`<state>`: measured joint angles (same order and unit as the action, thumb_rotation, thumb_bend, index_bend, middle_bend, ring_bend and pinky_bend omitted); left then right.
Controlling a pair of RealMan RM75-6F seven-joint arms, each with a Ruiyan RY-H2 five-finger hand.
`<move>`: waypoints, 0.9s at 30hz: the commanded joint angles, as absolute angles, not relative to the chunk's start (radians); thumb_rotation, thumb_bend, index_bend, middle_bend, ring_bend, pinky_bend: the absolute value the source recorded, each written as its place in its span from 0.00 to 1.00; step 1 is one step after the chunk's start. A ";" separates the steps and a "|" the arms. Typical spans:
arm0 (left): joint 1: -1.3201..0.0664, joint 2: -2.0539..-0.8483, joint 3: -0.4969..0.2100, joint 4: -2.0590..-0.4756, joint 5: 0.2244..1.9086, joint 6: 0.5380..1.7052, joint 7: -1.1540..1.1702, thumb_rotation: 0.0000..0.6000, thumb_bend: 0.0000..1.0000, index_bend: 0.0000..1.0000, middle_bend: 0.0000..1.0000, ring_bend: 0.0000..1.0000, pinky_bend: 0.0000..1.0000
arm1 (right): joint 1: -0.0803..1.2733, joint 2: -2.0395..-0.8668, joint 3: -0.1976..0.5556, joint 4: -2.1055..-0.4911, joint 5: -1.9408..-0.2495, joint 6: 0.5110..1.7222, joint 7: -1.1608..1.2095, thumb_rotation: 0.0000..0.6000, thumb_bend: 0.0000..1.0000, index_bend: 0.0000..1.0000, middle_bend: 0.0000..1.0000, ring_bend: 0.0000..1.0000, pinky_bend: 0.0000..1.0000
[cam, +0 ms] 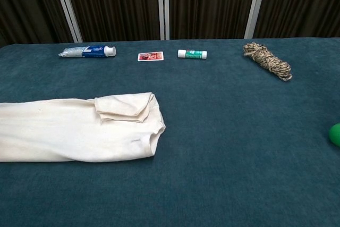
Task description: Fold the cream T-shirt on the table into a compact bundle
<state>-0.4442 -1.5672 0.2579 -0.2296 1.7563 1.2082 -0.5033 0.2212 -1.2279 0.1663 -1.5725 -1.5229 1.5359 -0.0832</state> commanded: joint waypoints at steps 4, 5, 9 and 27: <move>-0.512 -1.592 0.217 -0.301 1.754 1.334 -0.502 1.00 0.62 0.83 0.00 0.00 0.00 | 0.220 -1.223 0.168 -1.575 -1.522 1.535 -0.077 1.00 0.00 0.04 0.00 0.00 0.00; -0.519 -1.594 0.214 -0.309 1.755 1.341 -0.497 1.00 0.62 0.83 0.00 0.00 0.00 | 0.220 -1.222 0.168 -1.576 -1.521 1.536 -0.076 1.00 0.00 0.04 0.00 0.00 0.00; -0.583 -1.609 0.194 -0.380 1.763 1.363 -0.458 1.00 0.62 0.83 0.00 0.00 0.00 | 0.217 -1.215 0.172 -1.580 -1.516 1.539 -0.065 1.00 0.00 0.04 0.00 0.00 0.00; -0.749 -1.642 0.147 -0.628 1.785 1.265 -0.269 1.00 0.62 0.83 0.00 0.00 0.00 | 0.214 -1.201 0.180 -1.579 -1.501 1.533 -0.030 1.00 0.00 0.04 0.00 0.00 0.00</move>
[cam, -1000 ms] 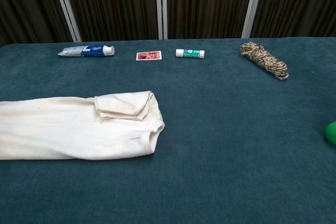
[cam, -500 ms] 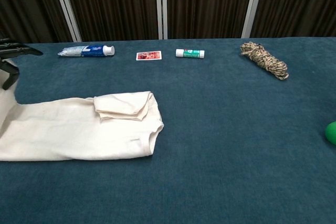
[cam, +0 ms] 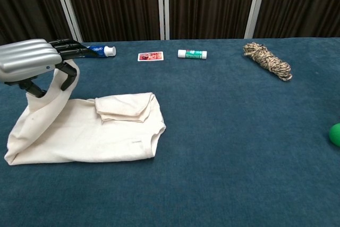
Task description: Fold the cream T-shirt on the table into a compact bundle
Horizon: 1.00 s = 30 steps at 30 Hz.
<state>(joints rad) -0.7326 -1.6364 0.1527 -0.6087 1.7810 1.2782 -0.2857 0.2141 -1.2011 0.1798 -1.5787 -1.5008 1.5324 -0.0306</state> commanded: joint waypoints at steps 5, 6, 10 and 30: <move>-0.774 -1.648 0.143 -0.664 1.792 1.247 -0.240 1.00 0.62 0.83 0.00 0.00 0.00 | 0.212 -1.199 0.181 -1.580 -1.500 1.534 -0.026 1.00 0.00 0.04 0.00 0.00 0.00; -0.779 -1.649 0.142 -0.671 1.794 1.244 -0.233 1.00 0.62 0.83 0.00 0.00 0.00 | 0.212 -1.198 0.181 -1.581 -1.500 1.535 -0.025 1.00 0.00 0.04 0.00 0.00 0.00; -0.796 -1.652 0.145 -0.699 1.804 1.229 -0.206 1.00 0.62 0.83 0.00 0.00 0.00 | 0.211 -1.195 0.183 -1.582 -1.498 1.536 -0.019 1.00 0.00 0.04 0.00 0.00 0.00; -0.850 -1.689 0.149 -0.781 1.829 1.175 -0.133 1.00 0.62 0.83 0.00 0.00 0.00 | 0.207 -1.184 0.189 -1.588 -1.493 1.542 0.004 1.00 0.00 0.04 0.00 0.00 0.00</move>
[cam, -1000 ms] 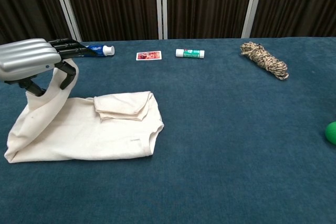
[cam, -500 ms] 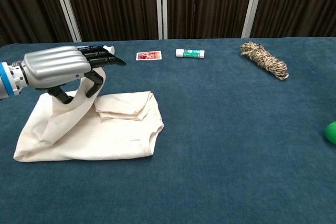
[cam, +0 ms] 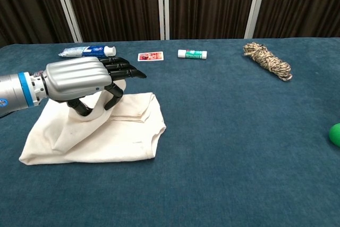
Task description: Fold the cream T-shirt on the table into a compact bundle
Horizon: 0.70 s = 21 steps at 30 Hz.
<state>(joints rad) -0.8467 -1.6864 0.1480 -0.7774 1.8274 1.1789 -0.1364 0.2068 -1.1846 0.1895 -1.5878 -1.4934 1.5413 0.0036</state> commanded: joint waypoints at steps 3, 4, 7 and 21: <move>-0.857 -1.693 0.152 -0.786 1.834 1.169 -0.121 1.00 0.62 0.83 0.00 0.00 0.00 | 0.206 -1.183 0.190 -1.588 -1.493 1.542 0.006 1.00 0.00 0.04 0.00 0.00 0.00; -0.858 -1.694 0.152 -0.788 1.834 1.166 -0.118 1.00 0.62 0.83 0.00 0.00 0.00 | 0.206 -1.183 0.190 -1.589 -1.493 1.542 0.007 1.00 0.00 0.04 0.00 0.00 0.00; -0.861 -1.699 0.154 -0.789 1.834 1.155 -0.112 1.00 0.62 0.83 0.00 0.00 0.00 | 0.206 -1.182 0.190 -1.589 -1.493 1.541 0.008 1.00 0.00 0.04 0.00 0.00 0.00; -0.882 -1.730 0.143 -0.771 1.822 1.120 -0.096 1.00 0.62 0.83 0.00 0.00 0.00 | 0.204 -1.179 0.193 -1.588 -1.487 1.540 0.019 1.00 0.00 0.04 0.00 0.00 0.00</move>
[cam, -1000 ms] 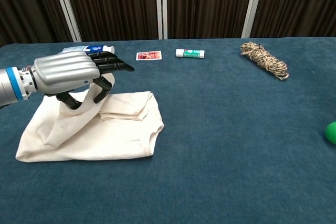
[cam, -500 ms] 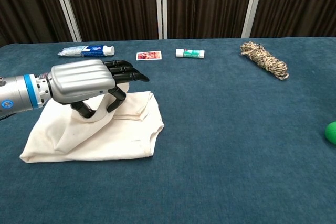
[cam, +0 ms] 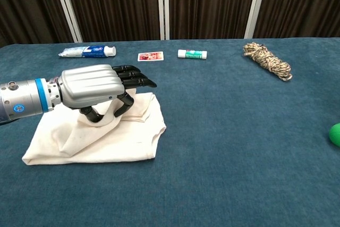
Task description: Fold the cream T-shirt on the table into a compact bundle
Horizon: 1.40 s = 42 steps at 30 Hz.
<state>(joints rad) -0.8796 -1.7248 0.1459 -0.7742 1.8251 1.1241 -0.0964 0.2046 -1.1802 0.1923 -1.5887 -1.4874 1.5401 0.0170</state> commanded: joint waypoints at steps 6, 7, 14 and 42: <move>-0.899 -1.766 0.140 -0.751 1.820 1.100 -0.103 1.00 0.54 0.74 0.00 0.00 0.00 | 0.204 -1.177 0.193 -1.588 -1.485 1.538 0.025 1.00 0.00 0.04 0.00 0.00 0.00; -0.900 -1.772 0.138 -0.746 1.818 1.098 -0.100 1.00 0.41 0.60 0.00 0.00 0.00 | 0.204 -1.177 0.193 -1.588 -1.485 1.538 0.026 1.00 0.00 0.04 0.00 0.00 0.00; -0.895 -1.769 0.087 -0.791 1.767 1.100 -0.036 1.00 0.01 0.00 0.00 0.00 0.00 | 0.204 -1.176 0.191 -1.587 -1.487 1.536 0.026 1.00 0.00 0.04 0.00 0.00 0.00; -0.755 -1.499 0.090 -1.080 1.666 1.166 -0.156 1.00 0.06 0.48 0.00 0.00 0.00 | 0.196 -1.170 0.182 -1.616 -1.519 1.559 0.011 1.00 0.00 0.04 0.00 0.00 0.00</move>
